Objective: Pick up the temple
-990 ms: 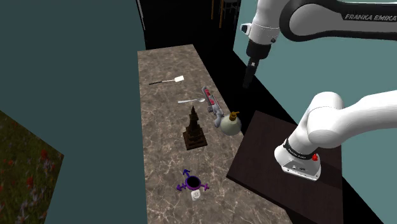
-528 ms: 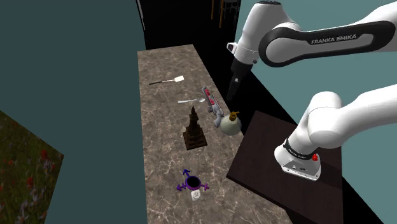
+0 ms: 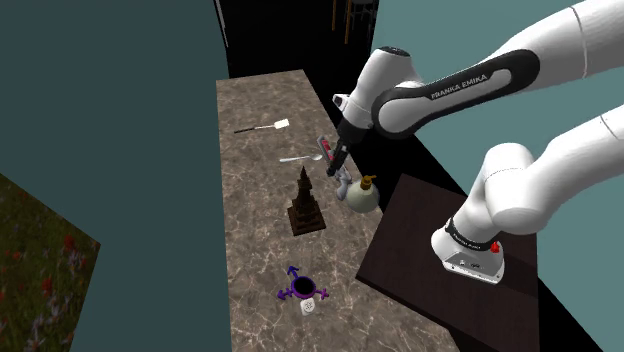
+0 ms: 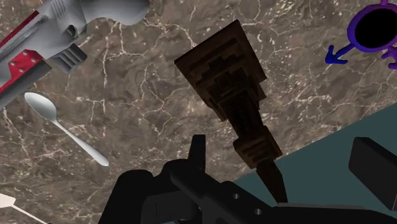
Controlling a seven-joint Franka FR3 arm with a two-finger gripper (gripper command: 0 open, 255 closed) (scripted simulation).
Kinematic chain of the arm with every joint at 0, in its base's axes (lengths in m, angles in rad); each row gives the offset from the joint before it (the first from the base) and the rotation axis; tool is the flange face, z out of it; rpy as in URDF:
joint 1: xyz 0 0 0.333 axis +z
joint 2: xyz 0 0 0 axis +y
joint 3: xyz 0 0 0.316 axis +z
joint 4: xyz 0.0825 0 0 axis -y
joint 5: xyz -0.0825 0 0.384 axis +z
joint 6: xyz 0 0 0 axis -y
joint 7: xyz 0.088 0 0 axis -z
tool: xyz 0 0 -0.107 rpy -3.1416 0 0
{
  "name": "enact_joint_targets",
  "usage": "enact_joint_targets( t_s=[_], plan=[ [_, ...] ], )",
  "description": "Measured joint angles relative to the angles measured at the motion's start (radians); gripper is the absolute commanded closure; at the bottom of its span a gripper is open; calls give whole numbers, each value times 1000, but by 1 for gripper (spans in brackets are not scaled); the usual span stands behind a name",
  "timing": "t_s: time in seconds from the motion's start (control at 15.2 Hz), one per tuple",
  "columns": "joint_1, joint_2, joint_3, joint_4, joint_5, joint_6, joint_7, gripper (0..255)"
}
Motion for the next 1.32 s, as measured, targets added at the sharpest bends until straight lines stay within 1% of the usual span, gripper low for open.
enact_joint_targets(
  t_s=[0.07,0.2,0.33,0.4,0.46,0.86,0.92,0.99,1.06,1.32],
  plan=[
    [25,41,-6,-6,34,61,-26,0],
    [72,116,-29,9,104,150,-90,0],
    [137,200,-54,29,204,243,-173,0],
    [168,242,-70,49,261,277,-222,0],
    [188,276,-83,64,305,300,-265,0],
    [247,376,-114,78,490,379,-434,0],
    [252,385,-116,78,516,386,-457,0],
    [255,391,-116,79,527,389,-466,0],
    [256,393,-116,79,532,391,-471,255],
    [257,394,-116,80,538,393,-476,255]
  ],
)
